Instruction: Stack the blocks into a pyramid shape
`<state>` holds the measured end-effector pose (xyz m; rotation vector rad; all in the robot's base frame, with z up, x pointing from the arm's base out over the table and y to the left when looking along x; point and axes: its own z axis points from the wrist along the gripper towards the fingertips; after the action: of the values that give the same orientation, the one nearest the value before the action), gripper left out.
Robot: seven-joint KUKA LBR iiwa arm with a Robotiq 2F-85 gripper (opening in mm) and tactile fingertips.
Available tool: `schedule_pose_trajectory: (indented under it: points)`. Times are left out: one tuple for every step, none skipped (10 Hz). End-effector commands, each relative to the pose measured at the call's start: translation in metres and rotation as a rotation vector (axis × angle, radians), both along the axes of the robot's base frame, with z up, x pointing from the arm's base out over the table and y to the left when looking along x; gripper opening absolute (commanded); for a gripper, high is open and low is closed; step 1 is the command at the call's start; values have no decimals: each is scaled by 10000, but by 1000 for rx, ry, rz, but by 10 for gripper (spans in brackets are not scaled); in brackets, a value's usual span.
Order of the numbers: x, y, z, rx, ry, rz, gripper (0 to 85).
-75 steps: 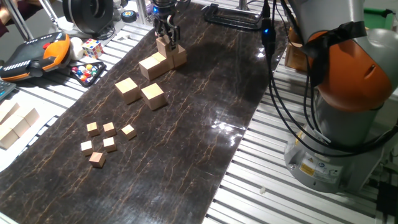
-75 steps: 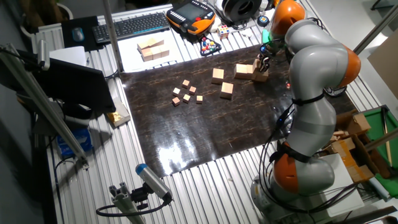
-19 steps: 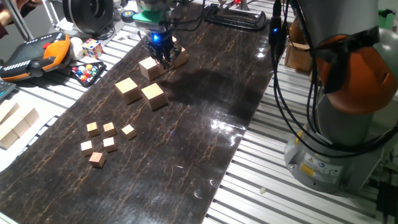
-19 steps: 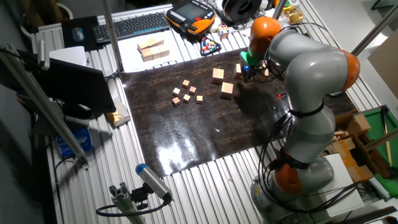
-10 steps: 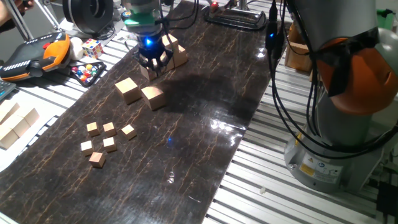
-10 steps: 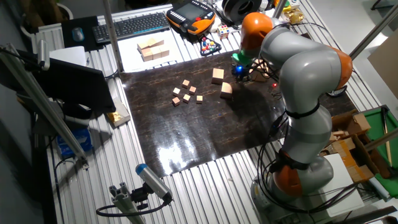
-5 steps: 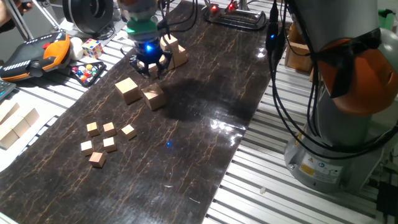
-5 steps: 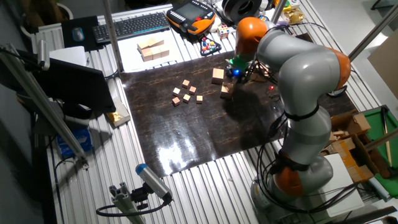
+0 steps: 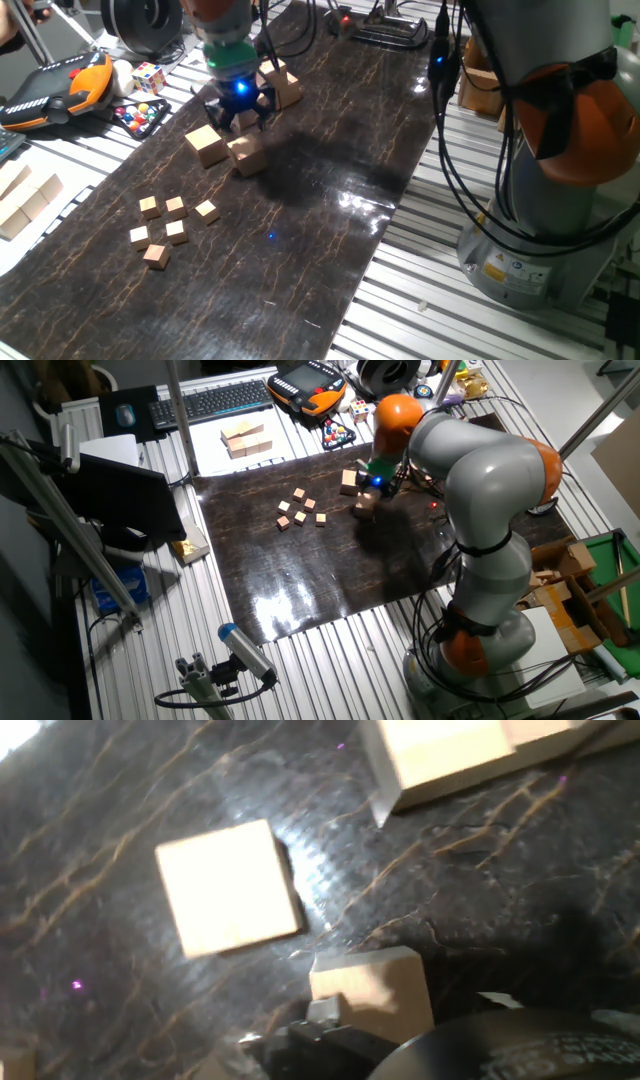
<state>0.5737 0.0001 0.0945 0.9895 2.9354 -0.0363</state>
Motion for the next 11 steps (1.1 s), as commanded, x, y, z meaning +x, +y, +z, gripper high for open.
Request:
schedule_pose_trajectory:
  points:
    - [6, 10, -18, 0, 4, 130, 850]
    - [19, 23, -53, -2, 6, 145, 850]
    - [22, 44, -92, -3, 3, 148, 850]
    - [16, 70, -133, -2, -5, 145, 850]
    - [13, 87, -168, -3, -6, 145, 850]
    - [9, 95, -193, -6, -6, 147, 850]
    - [13, 101, -215, -6, -7, 142, 850]
    - [22, 105, -239, -6, -8, 133, 850]
    - [29, 108, -265, -6, -12, 130, 850]
    - [33, 115, -297, -6, -16, 130, 850]
    - [34, 121, -321, -6, -19, 129, 850]
